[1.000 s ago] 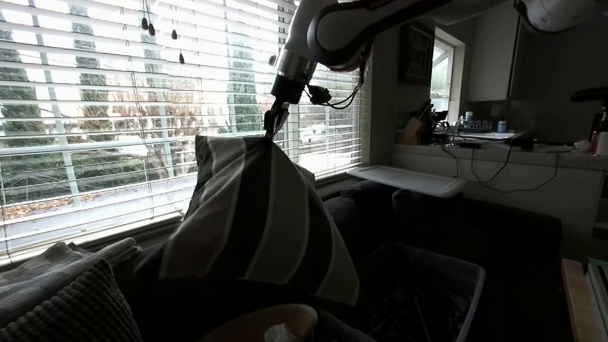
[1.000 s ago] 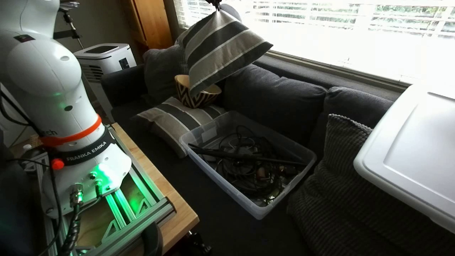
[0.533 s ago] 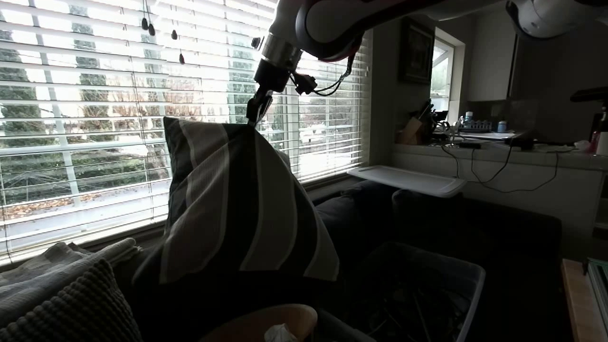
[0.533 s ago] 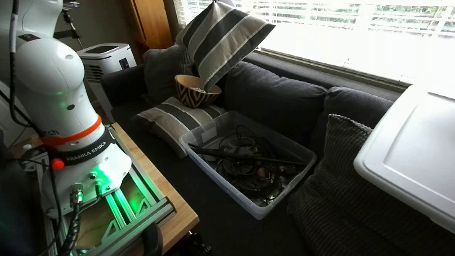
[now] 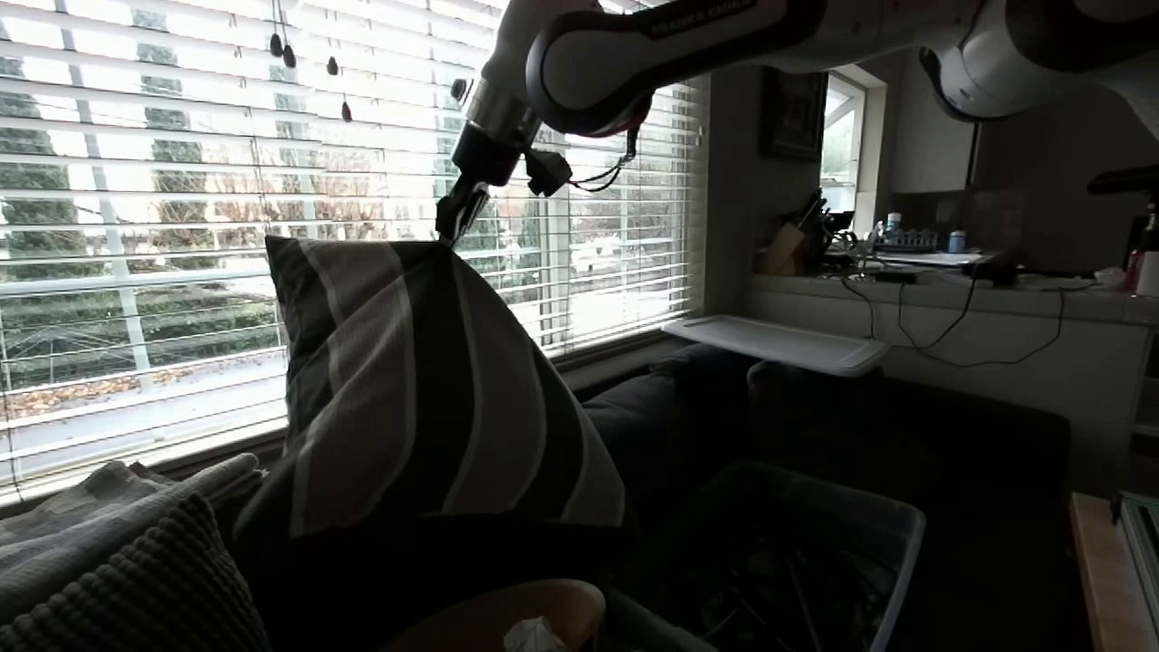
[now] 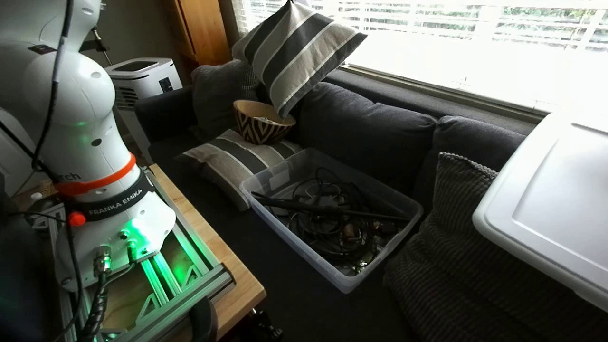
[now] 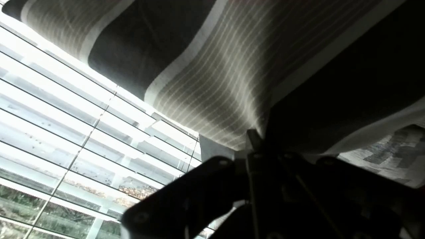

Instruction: Put the striped pillow into the wooden bowl

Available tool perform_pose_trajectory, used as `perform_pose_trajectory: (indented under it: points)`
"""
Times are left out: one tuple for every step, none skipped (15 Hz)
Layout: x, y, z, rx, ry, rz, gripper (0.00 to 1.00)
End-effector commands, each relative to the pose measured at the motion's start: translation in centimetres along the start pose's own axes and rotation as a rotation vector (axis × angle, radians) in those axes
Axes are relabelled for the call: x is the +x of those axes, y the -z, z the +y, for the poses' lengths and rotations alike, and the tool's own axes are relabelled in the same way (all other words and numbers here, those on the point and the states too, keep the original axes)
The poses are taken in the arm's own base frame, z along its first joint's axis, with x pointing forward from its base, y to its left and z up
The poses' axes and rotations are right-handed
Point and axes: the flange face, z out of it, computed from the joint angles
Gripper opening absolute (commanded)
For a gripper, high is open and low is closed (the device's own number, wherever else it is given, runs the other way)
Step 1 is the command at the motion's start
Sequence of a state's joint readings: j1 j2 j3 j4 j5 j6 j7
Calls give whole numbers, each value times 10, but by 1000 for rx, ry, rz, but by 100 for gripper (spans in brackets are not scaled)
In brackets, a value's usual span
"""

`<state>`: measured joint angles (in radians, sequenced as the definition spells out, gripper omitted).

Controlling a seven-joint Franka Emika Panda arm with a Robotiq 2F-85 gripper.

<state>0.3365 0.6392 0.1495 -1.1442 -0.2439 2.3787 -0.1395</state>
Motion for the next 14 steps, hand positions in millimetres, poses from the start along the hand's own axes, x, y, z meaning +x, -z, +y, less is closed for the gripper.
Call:
perform_pose_trajectory:
  points:
    - [28,-8,-14,6,20,73,1]
    - [29,-14,-21,12,20,69,1]
    - [30,-20,-28,27,2,68,1]
    - [31,-25,-34,42,2,70,1]
    - [31,-32,-41,64,3,66,1]
    - [30,-37,-47,76,16,48,1]
    - [30,-41,-51,88,15,45,29]
    - [30,-43,-53,80,16,39,29]
    - [33,-40,-54,80,24,40,35]
    - [35,-34,-54,77,34,33,43]
    - [35,-27,-52,83,43,13,50]
    - [35,-20,-50,76,54,-22,58]
    - [30,-13,-46,72,52,-98,65]
    - [25,-8,-42,71,50,-154,74]
